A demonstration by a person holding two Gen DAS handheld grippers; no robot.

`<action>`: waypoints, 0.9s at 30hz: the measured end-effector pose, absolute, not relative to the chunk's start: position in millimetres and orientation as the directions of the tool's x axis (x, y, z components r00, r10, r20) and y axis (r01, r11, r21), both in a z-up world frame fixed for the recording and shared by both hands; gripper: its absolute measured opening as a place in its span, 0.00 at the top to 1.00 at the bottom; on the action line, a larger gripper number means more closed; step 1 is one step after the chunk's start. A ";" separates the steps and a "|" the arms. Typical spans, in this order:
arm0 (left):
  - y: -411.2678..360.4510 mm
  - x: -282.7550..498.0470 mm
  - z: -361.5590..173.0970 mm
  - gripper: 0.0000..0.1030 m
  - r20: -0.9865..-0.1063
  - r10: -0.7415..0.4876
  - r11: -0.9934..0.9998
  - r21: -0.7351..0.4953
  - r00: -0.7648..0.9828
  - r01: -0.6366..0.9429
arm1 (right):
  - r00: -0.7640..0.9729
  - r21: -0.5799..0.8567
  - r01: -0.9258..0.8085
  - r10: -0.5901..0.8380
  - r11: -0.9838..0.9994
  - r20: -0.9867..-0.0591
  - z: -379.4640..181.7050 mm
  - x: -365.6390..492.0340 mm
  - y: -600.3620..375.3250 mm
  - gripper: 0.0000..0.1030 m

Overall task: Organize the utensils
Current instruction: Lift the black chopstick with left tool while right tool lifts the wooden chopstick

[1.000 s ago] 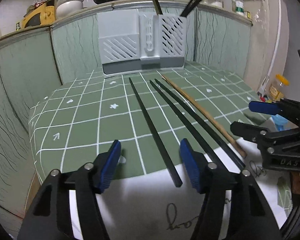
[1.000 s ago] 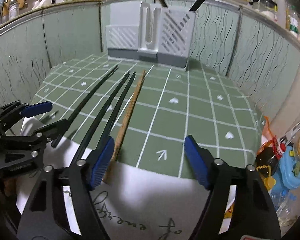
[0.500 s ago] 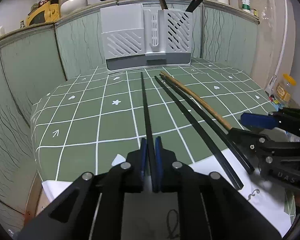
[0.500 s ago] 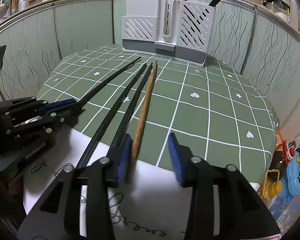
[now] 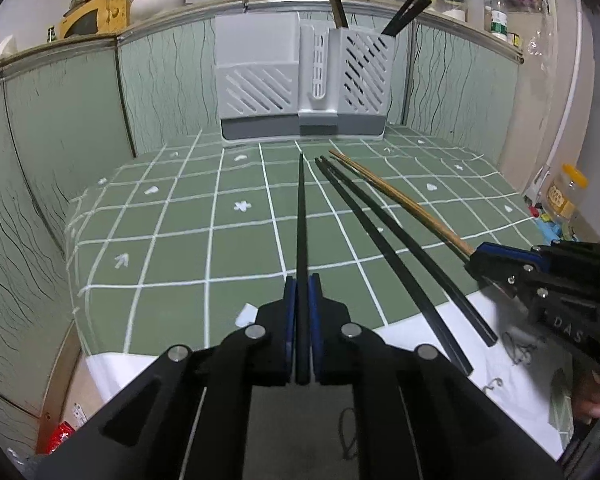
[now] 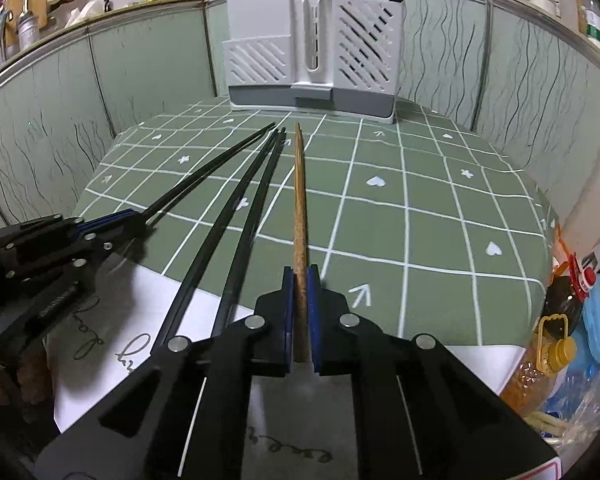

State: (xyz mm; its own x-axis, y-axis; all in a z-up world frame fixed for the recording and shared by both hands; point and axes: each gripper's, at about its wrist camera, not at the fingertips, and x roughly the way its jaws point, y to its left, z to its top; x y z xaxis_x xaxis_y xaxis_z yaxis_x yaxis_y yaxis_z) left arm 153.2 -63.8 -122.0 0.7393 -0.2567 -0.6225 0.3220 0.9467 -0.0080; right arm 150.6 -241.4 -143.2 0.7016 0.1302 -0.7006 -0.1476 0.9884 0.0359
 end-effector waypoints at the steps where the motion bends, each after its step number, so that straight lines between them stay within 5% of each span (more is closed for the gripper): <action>1: -63.0 152.0 -118.7 0.94 -0.620 -0.258 0.946 -0.005 0.742 0.324 | 0.705 0.037 -0.149 0.132 0.988 -0.697 -139.5 149.3 -242.5 0.94; 27: -37.7 129.3 2.8 0.94 -0.446 -0.322 0.931 0.013 0.836 0.365 | 0.856 0.058 -0.108 0.122 0.992 -0.503 -16.1 128.6 -274.0 0.94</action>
